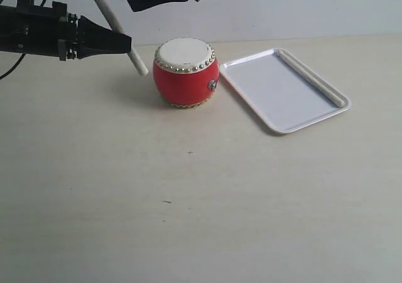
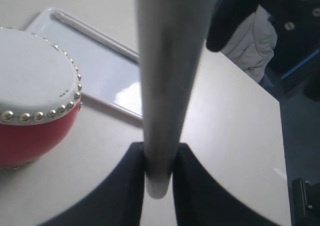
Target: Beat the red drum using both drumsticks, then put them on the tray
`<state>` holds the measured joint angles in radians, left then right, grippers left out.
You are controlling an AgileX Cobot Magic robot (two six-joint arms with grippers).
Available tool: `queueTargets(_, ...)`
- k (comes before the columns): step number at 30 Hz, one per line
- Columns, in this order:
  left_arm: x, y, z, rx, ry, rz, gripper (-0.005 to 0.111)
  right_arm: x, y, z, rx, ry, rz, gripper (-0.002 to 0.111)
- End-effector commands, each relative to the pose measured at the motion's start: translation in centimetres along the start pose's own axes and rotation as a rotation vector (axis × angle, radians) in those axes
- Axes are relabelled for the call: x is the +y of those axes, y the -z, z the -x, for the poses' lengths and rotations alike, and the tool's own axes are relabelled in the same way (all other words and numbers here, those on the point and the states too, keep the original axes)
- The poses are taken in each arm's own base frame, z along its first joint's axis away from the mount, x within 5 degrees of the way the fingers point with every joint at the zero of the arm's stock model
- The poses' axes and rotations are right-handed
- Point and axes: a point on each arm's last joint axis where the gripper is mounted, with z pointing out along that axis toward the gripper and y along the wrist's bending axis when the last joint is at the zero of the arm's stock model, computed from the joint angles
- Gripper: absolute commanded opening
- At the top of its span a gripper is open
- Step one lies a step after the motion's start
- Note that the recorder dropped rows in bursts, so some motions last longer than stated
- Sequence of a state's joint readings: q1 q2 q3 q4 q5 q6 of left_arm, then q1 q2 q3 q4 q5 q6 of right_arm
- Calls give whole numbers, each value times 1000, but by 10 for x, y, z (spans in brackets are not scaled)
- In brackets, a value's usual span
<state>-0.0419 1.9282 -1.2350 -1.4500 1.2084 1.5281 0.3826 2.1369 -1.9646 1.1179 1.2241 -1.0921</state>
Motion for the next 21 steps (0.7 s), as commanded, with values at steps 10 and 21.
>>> queueTargets(10,-18,-25,6,-21,2,-78,0,3,1,3,-22,30,8,49)
queueTargets(21,-20,-28,8,-38,9,-86,0,-2,-2,-3,18,18,-8,49)
